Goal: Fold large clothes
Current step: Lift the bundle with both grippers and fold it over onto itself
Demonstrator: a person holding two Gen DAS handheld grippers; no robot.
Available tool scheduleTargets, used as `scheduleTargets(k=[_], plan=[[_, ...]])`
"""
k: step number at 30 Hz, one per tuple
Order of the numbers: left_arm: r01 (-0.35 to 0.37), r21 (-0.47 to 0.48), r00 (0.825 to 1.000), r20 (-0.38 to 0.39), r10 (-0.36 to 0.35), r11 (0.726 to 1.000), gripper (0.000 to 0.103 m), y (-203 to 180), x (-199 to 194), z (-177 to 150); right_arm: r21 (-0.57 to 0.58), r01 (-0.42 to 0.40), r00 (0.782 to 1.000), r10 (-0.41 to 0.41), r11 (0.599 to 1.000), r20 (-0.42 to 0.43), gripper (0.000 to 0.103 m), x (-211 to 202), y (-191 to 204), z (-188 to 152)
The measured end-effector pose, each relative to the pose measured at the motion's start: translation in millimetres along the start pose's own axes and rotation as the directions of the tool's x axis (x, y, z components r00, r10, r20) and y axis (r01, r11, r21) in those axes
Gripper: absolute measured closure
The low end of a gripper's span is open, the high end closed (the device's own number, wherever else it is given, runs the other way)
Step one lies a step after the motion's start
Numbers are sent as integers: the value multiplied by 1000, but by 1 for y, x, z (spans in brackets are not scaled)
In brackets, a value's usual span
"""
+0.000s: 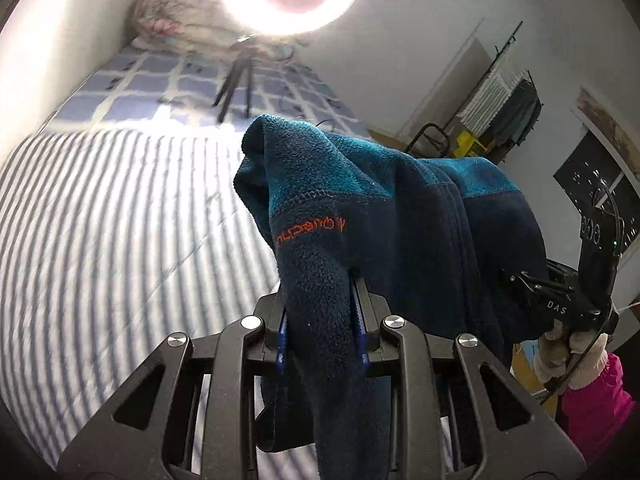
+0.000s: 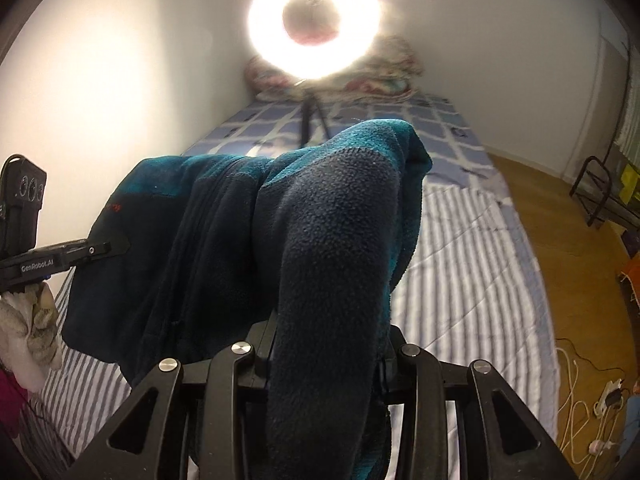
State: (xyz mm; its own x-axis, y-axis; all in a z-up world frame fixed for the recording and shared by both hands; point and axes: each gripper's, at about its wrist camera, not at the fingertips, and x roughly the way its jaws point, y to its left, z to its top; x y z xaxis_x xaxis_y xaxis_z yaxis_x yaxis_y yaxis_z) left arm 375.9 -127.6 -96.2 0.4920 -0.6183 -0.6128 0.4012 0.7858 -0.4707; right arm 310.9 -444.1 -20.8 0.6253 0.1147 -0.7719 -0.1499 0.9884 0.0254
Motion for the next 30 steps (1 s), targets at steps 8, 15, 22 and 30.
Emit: scheduleTargets(k=[8,15,22,30], plan=[[40,61,999,21,-41,997,80,-51,92,71,57,112,992,-115,992,59,68,30,-87,52],[52,92,997,44,-56,994,80,-87,178,113,79,193,976,-199,978,91,68,80,-153,88],[35,70,999,20,-37,997,80,-82,249,123,104,192,977,-200,976,70,68,142,-190,92],[-114,76,989,-84,120,991,80,-36,327,106,120,271,962,-262,955,-82,54,224,-235,66]])
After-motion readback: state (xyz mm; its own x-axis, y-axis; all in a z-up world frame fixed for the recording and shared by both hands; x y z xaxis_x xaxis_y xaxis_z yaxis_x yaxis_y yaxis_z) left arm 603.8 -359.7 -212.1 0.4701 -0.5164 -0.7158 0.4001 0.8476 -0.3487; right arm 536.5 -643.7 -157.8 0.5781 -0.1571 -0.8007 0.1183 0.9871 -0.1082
